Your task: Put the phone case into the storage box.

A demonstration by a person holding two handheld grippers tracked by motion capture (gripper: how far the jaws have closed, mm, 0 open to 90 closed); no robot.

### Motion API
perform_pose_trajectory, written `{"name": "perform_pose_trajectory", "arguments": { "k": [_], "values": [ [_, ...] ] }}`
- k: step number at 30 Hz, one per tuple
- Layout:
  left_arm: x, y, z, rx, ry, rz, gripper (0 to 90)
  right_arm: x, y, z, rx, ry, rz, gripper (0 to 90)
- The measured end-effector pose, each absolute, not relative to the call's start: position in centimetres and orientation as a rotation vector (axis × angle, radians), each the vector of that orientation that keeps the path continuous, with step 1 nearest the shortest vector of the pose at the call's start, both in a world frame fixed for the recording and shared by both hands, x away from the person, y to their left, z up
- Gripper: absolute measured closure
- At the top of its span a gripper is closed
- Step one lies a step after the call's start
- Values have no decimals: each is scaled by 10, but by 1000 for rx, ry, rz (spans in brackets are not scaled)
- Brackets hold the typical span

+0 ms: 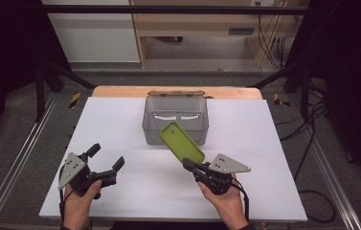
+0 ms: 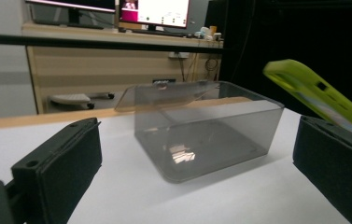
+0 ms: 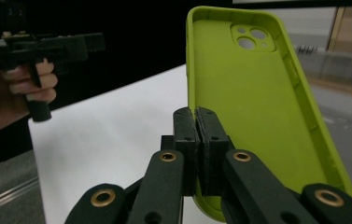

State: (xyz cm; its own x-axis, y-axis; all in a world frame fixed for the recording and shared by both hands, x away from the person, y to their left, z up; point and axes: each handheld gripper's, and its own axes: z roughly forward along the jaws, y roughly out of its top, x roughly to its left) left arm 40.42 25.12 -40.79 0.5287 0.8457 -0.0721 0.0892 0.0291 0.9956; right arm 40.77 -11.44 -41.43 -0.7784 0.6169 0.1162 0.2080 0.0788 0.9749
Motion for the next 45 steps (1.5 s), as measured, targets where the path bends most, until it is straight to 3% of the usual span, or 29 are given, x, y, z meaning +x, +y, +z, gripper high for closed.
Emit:
{"name": "perform_pose_trajectory", "arguments": {
  "k": [6, 12, 36, 45],
  "values": [
    [434, 226, -375, 1369, 860, 679, 15, 426, -92, -392, 850, 1903, 1830, 883],
    [441, 214, -365, 1315, 884, 642, 26, 434, -76, -389, 888, 1820, 1863, 883],
    [419, 195, -380, 1222, 941, 564, 34, 427, -48, -407, 935, 1799, 1893, 883],
    [422, 189, -392, 1215, 982, 504, 136, 425, -42, -413, 925, 1827, 1882, 883]
  ]
}}
